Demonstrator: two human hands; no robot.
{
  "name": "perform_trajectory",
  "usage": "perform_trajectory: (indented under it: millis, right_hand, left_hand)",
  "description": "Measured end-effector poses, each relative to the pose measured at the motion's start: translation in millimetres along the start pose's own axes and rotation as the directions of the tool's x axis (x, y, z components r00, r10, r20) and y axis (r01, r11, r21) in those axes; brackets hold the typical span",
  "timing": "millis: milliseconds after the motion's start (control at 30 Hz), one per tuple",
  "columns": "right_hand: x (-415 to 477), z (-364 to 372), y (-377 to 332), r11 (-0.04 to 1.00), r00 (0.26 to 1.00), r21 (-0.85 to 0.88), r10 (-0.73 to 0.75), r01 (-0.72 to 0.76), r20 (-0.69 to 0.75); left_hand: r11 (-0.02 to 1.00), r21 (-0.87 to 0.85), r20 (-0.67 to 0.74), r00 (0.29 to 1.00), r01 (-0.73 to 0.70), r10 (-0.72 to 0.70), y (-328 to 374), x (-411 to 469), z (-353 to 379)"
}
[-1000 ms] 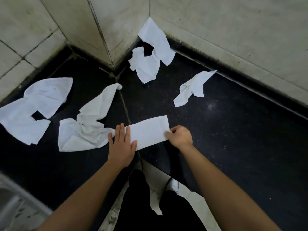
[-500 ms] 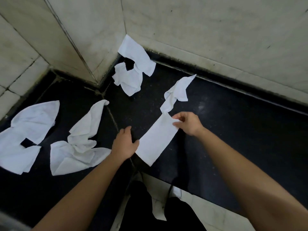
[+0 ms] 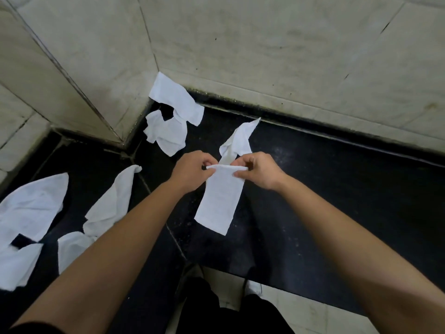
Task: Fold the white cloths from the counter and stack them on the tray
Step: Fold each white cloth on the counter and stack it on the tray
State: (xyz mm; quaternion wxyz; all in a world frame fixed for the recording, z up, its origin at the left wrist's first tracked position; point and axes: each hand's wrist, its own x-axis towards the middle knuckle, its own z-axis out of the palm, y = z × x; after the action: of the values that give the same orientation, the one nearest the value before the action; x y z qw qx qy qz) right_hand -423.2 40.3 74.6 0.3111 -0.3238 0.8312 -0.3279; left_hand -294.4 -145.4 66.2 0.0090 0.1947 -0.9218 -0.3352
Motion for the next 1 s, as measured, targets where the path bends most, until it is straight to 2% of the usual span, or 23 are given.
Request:
perform_trajectory:
  millis: [200,300,400,467,533,600,767,1000]
  right_hand:
    - [-6.2,-24.4,-16.1,0.998,0.988,-0.018,-0.063,0.061,-0.144]
    - [-12.2,-26.0,-16.3,0.996,0.988,-0.058,-0.070,0.063,-0.141]
    - [-23.7,-12.6,-7.5,0.991,0.998,-0.126,-0.052,0.047,-0.039]
    - [-36.5,2.5,1.9,0.979,0.996,-0.202,-0.004,0.023,0.094]
    - [-53.2,21.1,12.8,0.961,0.967,-0.276,0.056,0.015,0.249]
    - [-71.9,41.2,23.9,0.950,0.923,-0.313,0.111,0.011,0.369]
    - [-104.1,77.8,45.6,0.924,0.860,-0.380,0.152,0.052,0.487]
    - [-127.5,94.2,58.1,0.954,0.817,-0.298,0.159,0.017,0.554]
  left_hand:
    - [0.992,-0.054,-0.101,0.989,-0.118,0.112,11.0,6.7,-15.0]
    - [0.980,0.030,-0.102,0.975,-0.197,0.199,10.8,0.7,-15.4]
    - [0.971,0.115,0.043,0.978,-0.208,0.204,4.5,-18.5,-7.1]
    - [0.983,0.091,0.231,0.963,-0.163,0.138,0.9,-37.2,1.7]
    - [0.993,0.077,0.444,0.895,-0.093,0.049,-2.0,-56.1,13.1]
    - [0.993,0.097,0.566,0.825,-0.070,0.003,-6.5,-74.3,29.2]
    - [0.993,0.115,0.657,0.751,-0.016,-0.064,-19.5,-115.1,68.6]
    - [0.995,0.100,0.769,0.636,-0.025,-0.061,-25.2,-143.9,86.5]
